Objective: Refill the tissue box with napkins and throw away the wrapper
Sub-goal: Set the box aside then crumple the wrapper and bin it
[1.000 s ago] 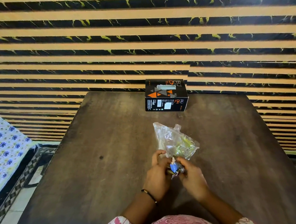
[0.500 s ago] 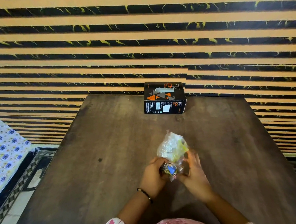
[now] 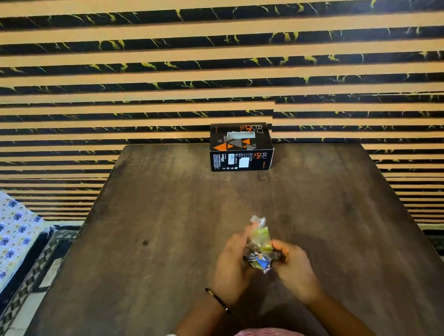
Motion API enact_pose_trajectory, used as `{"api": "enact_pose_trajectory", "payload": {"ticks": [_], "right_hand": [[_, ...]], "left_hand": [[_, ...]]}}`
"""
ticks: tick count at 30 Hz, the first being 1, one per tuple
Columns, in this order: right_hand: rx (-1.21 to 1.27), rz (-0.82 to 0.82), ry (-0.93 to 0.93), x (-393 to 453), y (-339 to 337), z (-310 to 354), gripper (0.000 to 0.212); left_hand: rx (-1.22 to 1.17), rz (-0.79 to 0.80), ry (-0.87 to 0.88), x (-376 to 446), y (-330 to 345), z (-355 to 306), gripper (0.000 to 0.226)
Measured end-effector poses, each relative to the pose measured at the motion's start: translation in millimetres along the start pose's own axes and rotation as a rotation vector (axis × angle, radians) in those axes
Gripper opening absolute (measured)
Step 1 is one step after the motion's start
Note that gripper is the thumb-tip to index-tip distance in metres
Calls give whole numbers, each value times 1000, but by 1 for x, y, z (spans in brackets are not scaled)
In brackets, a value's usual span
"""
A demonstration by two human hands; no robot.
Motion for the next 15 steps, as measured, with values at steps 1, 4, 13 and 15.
{"api": "enact_pose_trajectory", "payload": {"ticks": [1,4,13,15], "right_hand": [[9,1,-1,-1,-1,2,51],[299,25,52,-3,-4,0,52],[930,206,209,-18,-8,-19,97],[902,116,151,-20,-20,-18,84]], "left_hand": [[12,1,29,0,-1,-4,56],[-24,-73,30,1,-8,-4,42],[-97,29,19,2,16,-10,15],[-133,66,1,3,25,-11,14]]}}
Point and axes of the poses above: each hand's wrist, its own x-axis towards the middle knuckle, its own y-axis out of the palm, z = x × y, the point moved 8 cm from there along x, towards the middle knuckle, and after that the axes turned 3 degrees about y, right-handed, at the moved point
